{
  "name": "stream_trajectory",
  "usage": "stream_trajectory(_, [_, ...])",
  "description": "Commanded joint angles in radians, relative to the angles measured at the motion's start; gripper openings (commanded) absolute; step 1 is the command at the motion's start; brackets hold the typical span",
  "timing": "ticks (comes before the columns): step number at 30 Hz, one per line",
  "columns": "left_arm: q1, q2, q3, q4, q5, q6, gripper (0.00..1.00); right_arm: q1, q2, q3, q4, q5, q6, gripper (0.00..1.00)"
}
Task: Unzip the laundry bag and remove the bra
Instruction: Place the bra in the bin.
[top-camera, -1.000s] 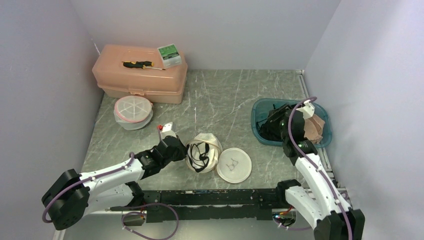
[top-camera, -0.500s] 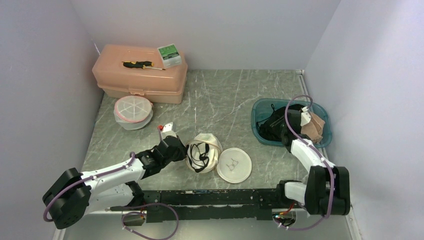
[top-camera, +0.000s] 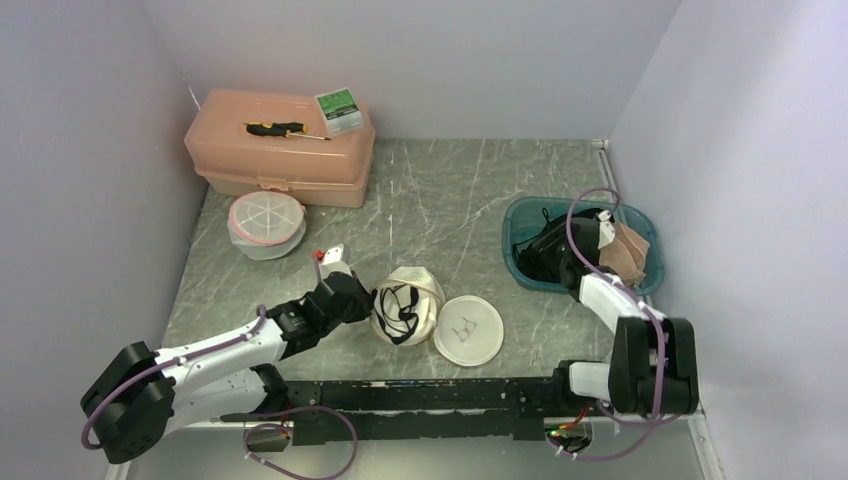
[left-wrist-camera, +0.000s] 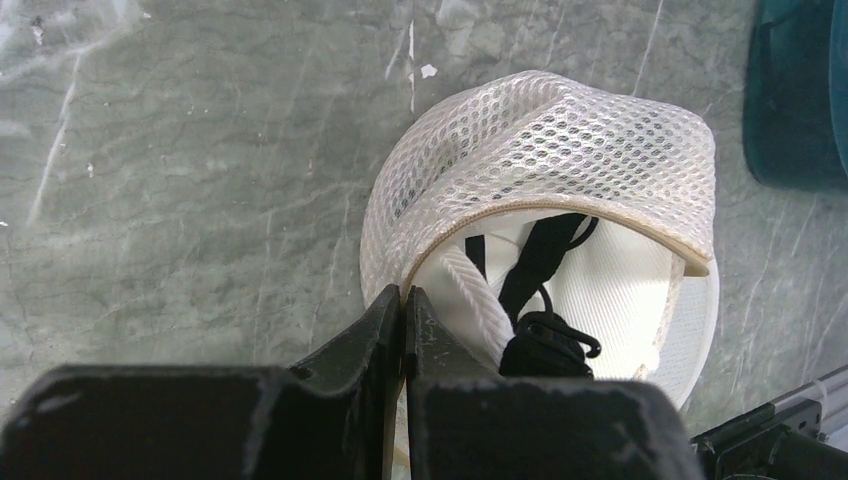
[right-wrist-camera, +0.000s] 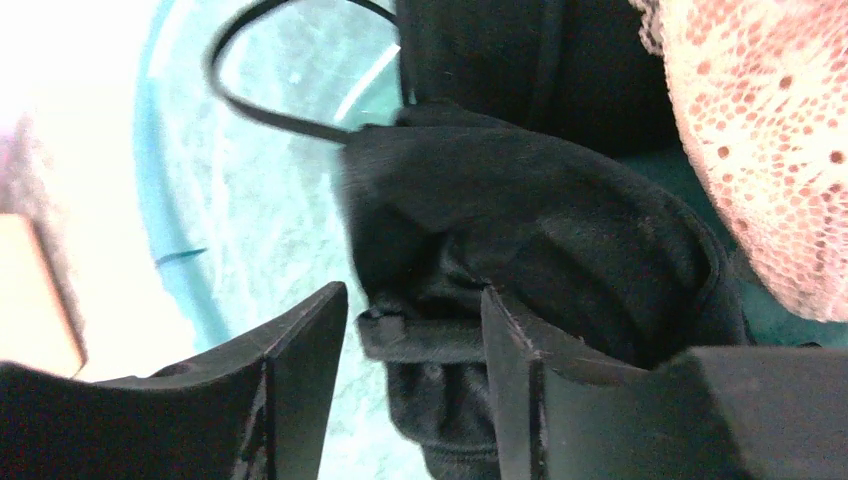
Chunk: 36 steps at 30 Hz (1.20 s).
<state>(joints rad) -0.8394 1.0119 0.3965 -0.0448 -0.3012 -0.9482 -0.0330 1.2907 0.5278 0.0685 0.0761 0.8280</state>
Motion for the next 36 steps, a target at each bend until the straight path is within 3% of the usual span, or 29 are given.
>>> stream_trajectory(1, [0.000,-0.027,0.024,-0.043,-0.011,0.004,0.10,0.010,-0.186,0.031,-0.043,0.043,-0.043,0.58])
stream_trajectory(4, [0.000,-0.034,0.038,-0.061,-0.016,0.012,0.10,0.095,-0.332,0.080,-0.143,0.105,-0.065,0.59])
stream_trajectory(8, [-0.001,-0.044,0.053,-0.103,-0.027,0.017,0.10,0.344,-0.471,0.176,-0.236,0.243,-0.129,0.60])
stream_trajectory(13, [-0.001,-0.073,0.040,-0.135,-0.048,0.006,0.10,0.529,-0.509,0.177,-0.186,-0.069,-0.163,0.59])
stream_trajectory(16, [0.000,-0.083,0.035,-0.147,-0.063,0.000,0.10,0.624,-0.459,0.141,-0.123,-0.268,-0.153,0.60])
stream_trajectory(21, [-0.001,-0.071,0.048,-0.169,-0.074,-0.002,0.09,0.829,-0.328,0.091,-0.059,-0.325,-0.135,0.61])
stream_trajectory(27, [-0.001,-0.034,0.051,-0.182,-0.067,-0.035,0.06,0.983,-0.179,0.078,0.020,-0.243,-0.119,0.63])
stream_trajectory(36, [-0.001,-0.041,0.096,-0.183,-0.035,-0.031,0.06,1.203,-0.076,0.154,0.007,-0.013,-0.313,0.63])
